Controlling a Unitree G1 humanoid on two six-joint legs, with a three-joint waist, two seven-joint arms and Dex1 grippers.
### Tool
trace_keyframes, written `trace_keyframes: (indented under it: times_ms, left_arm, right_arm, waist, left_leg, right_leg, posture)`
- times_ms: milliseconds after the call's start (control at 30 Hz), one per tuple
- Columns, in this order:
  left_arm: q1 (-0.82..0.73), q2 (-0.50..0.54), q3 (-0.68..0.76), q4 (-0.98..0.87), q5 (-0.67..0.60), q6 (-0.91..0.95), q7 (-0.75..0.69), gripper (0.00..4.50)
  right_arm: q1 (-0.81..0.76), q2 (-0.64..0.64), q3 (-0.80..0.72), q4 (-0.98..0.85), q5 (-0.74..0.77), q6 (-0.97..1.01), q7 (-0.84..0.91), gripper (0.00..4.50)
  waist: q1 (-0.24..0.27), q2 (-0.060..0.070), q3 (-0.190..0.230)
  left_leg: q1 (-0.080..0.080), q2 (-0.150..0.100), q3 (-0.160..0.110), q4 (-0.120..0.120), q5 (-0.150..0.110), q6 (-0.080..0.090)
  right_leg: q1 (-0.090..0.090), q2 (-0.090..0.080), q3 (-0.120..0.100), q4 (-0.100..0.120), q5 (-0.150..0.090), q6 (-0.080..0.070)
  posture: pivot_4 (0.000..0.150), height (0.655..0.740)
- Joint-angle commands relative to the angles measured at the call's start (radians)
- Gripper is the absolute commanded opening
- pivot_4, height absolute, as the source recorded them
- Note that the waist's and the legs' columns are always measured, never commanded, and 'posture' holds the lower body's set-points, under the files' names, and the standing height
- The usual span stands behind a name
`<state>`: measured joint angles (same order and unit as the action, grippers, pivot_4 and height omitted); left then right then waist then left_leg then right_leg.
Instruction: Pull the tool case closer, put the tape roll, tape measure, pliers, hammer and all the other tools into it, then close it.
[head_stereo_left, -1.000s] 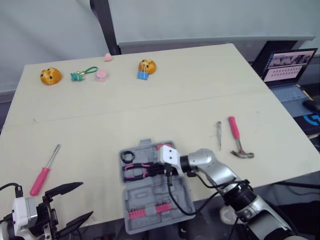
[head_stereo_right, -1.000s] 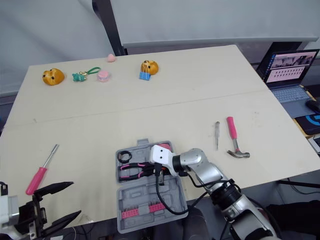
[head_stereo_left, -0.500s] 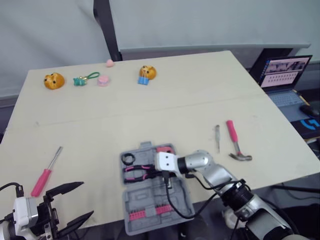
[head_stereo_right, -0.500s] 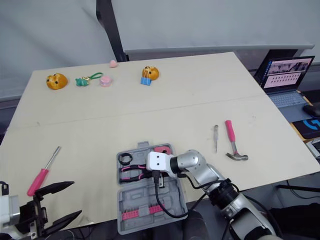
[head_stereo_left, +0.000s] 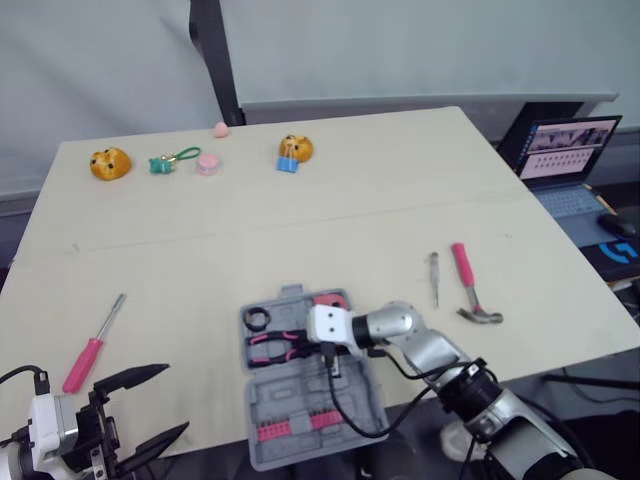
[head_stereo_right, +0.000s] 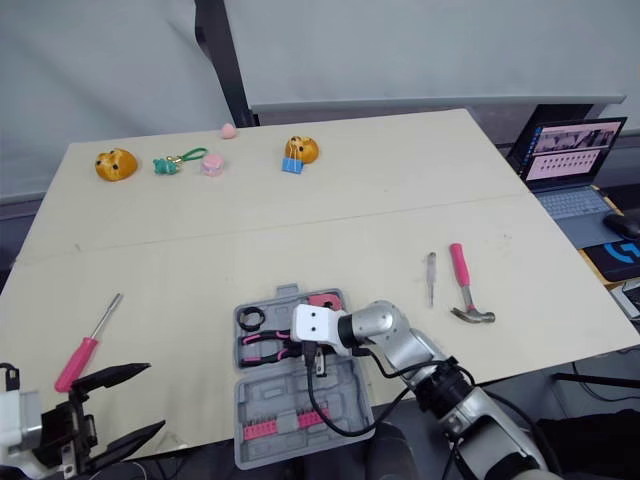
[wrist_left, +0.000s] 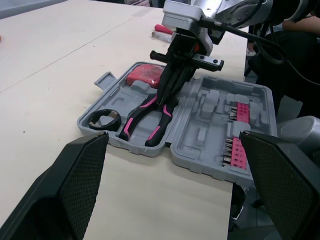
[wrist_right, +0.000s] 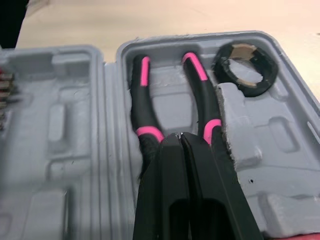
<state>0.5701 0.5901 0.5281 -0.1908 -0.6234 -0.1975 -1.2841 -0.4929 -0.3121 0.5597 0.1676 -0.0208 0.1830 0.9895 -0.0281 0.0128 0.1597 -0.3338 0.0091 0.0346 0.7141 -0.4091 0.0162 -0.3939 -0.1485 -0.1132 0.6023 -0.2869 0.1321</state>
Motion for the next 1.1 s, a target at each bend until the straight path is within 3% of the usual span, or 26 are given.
trace_keyframes:
  times_ms: [33, 267, 500, 633, 900, 1100]
  left_arm:
    - [-0.011, 0.019, -0.009, -0.061, -0.02, 0.044, 0.032, 4.5]
    - [-0.053, 0.048, -0.056, -0.147, -0.028, 0.162, 0.086, 4.5]
    - [-0.001, 0.072, -0.034, -0.182, -0.017, 0.255, 0.126, 4.5]
    - [0.024, 0.118, -0.051, -0.175, 0.073, 0.325, 0.193, 4.5]
    - [0.107, 0.103, -0.035, -0.134, 0.077, 0.308, 0.139, 4.5]
    - [0.11, 0.092, -0.051, -0.09, 0.128, 0.293, 0.171, 4.5]
  right_arm:
    - [0.017, -0.026, -0.074, -0.084, 0.045, 0.155, -0.006, 0.09]
    - [0.015, -0.131, -0.278, -0.489, 0.247, 0.488, 0.002, 0.09]
    - [0.304, -0.37, -0.528, -0.833, 0.431, 0.651, 0.011, 0.09]
    - [0.454, -0.426, -0.635, -0.882, 0.486, 0.667, -0.012, 0.09]
    - [0.836, -0.428, -0.816, -0.961, 0.521, 0.564, -0.016, 0.09]
    - [0.971, -0.425, -0.842, -0.867, 0.482, 0.423, -0.008, 0.09]
  waist:
    - [0.003, 0.001, 0.001]
    - [0.001, 0.009, 0.009]
    - [0.005, 0.009, 0.01]
    - [0.003, 0.006, 0.011]
    - [0.017, 0.004, 0.013]
    - [0.029, 0.001, 0.013]
  left_leg:
    - [-0.001, 0.0, 0.0, 0.0, 0.0, 0.0]
    - [-0.007, 0.001, -0.001, 0.001, -0.002, 0.001]
    - [-0.006, 0.003, 0.0, -0.009, -0.006, 0.001]
    - [-0.004, 0.002, 0.005, -0.009, -0.007, 0.004]
    - [-0.002, 0.003, 0.006, -0.009, -0.007, 0.004]
    - [0.0, 0.003, 0.008, -0.009, -0.007, 0.005]
  right_leg:
    - [0.0, 0.0, -0.001, 0.0, 0.0, 0.0]
    - [-0.004, -0.001, -0.001, 0.0, 0.001, 0.001]
    - [-0.004, 0.004, -0.011, -0.004, -0.002, -0.004]
    - [-0.001, 0.002, -0.018, -0.01, 0.0, 0.0]
    - [0.001, 0.002, -0.017, -0.012, 0.001, 0.002]
    - [0.002, 0.002, -0.015, -0.014, 0.001, 0.002]
  posture:
    - [0.15, 0.7155]
    - [0.15, 0.7155]
    - [0.15, 0.7155]
    - [0.15, 0.7155]
    - [0.15, 0.7155]
    - [0.15, 0.7155]
